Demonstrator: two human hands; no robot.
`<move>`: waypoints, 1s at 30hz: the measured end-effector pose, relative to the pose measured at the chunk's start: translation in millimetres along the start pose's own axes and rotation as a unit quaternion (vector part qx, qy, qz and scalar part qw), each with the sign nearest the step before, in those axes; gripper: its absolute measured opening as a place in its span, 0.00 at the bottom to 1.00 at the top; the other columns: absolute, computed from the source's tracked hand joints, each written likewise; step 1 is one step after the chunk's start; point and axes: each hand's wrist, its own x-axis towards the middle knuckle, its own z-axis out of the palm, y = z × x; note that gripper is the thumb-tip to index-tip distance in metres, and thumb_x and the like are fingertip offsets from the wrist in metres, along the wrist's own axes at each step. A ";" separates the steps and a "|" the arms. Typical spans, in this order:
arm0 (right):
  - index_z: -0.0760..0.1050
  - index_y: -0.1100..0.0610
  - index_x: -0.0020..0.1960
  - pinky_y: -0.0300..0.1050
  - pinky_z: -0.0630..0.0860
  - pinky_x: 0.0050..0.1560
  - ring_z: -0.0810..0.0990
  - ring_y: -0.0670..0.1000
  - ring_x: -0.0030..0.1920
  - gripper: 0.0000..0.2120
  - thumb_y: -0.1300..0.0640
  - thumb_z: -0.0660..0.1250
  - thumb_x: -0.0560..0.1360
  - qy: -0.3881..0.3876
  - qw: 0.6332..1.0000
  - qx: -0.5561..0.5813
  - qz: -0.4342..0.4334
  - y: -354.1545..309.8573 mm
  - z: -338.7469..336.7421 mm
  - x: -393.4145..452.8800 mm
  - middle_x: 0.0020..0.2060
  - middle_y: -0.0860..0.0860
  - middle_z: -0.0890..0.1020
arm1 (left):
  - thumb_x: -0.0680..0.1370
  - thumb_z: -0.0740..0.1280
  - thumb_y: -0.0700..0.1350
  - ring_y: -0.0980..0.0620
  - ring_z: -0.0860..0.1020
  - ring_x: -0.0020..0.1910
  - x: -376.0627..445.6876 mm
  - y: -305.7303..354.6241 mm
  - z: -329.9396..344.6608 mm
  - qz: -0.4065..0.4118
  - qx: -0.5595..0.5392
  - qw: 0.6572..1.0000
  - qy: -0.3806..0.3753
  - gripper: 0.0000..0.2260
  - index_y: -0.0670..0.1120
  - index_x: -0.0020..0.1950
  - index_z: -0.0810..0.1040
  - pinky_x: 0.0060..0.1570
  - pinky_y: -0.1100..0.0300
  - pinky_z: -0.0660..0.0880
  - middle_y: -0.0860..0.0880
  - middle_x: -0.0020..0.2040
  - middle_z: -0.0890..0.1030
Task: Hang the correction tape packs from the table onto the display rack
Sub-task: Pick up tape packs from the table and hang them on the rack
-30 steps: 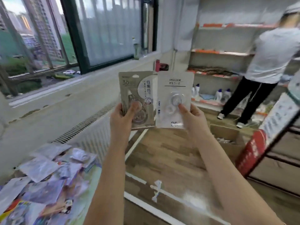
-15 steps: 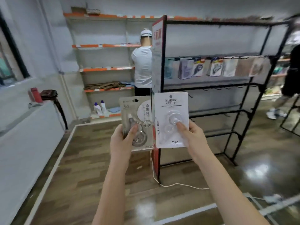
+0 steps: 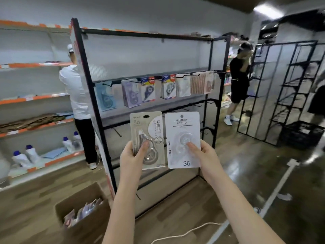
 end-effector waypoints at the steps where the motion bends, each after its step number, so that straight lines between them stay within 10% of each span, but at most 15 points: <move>1: 0.79 0.55 0.52 0.46 0.79 0.46 0.83 0.50 0.46 0.07 0.56 0.68 0.76 0.008 1.000 -0.002 -0.001 0.0 -7.9 15.8 0.46 0.50 0.85 | 0.76 0.68 0.52 0.51 0.75 0.38 15.2 -2.9 14.9 -0.002 -0.003 1.000 -0.006 0.08 0.47 0.45 0.76 0.35 0.65 0.71 0.46 0.39 0.79; 13: 0.78 0.52 0.53 0.39 0.79 0.40 0.84 0.47 0.45 0.10 0.52 0.69 0.72 0.077 0.997 0.008 -0.003 12.3 -146.1 175.4 0.46 0.47 0.85 | 0.76 0.69 0.51 0.53 0.79 0.40 132.8 -56.8 207.5 -0.027 -0.057 0.994 -0.089 0.08 0.47 0.48 0.78 0.41 0.62 0.75 0.50 0.41 0.83; 19: 0.78 0.55 0.53 0.46 0.79 0.49 0.82 0.52 0.48 0.10 0.53 0.69 0.74 0.043 0.999 -0.013 -0.005 11.0 -217.1 267.5 0.50 0.54 0.84 | 0.68 0.73 0.62 0.46 0.78 0.43 183.2 -67.9 297.3 -0.021 -0.058 0.997 -0.055 0.20 0.48 0.46 0.77 0.50 0.44 0.76 0.40 0.47 0.81; 30: 0.77 0.59 0.54 0.40 0.80 0.42 0.83 0.49 0.43 0.09 0.57 0.68 0.75 -0.020 0.999 0.028 0.006 14.4 -254.8 402.4 0.44 0.50 0.85 | 0.76 0.68 0.50 0.63 0.79 0.37 262.8 -78.9 378.2 0.013 -0.032 0.999 0.029 0.07 0.48 0.51 0.78 0.36 0.72 0.73 0.56 0.40 0.83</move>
